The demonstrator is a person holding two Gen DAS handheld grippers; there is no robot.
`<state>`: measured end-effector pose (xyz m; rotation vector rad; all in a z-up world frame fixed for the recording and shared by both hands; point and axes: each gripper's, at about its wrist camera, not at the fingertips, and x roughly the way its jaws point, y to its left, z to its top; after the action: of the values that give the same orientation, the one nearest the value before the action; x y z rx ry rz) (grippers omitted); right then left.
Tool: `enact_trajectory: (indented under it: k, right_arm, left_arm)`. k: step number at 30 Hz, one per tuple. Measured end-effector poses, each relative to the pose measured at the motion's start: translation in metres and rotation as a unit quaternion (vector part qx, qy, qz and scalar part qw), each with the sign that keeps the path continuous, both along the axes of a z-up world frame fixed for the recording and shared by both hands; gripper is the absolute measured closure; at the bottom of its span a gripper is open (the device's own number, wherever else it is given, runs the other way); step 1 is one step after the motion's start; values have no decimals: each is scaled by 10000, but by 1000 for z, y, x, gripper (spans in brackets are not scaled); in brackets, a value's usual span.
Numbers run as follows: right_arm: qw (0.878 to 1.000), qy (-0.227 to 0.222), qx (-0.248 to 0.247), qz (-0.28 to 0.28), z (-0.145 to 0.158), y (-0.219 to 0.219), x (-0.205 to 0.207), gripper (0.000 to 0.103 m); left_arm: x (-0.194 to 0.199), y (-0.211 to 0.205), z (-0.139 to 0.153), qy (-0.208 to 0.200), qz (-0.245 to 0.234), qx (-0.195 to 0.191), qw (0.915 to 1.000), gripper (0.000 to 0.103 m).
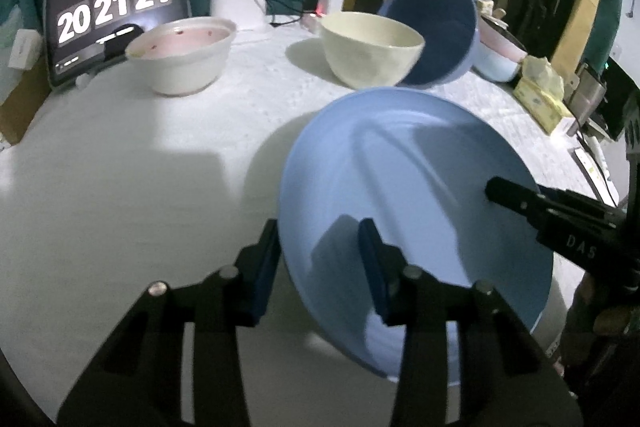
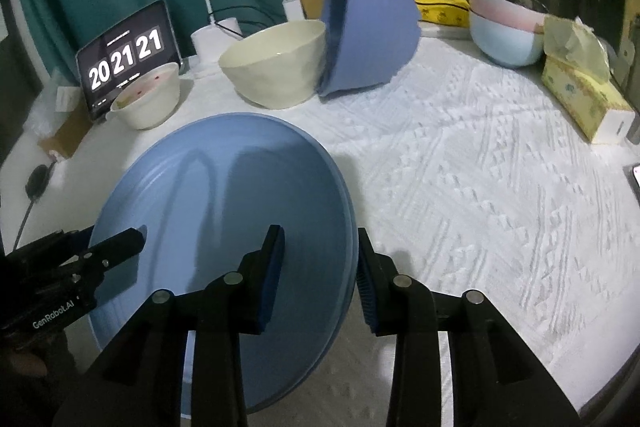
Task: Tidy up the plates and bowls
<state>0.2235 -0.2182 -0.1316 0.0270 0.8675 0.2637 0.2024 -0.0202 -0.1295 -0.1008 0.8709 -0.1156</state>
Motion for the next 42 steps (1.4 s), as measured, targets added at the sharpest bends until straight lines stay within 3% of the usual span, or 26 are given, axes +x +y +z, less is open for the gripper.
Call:
enact_trajectory:
  k: [22, 42]
  right_arm:
    - [9948, -97, -120, 1008, 3, 99, 19, 67]
    - [9899, 128, -181, 1401, -11, 149, 45, 66]
  left_arm:
    - [-20, 92, 3, -119, 1151, -51, 9933, 62]
    - [-19, 124, -3, -180, 1545, 83, 9878, 61]
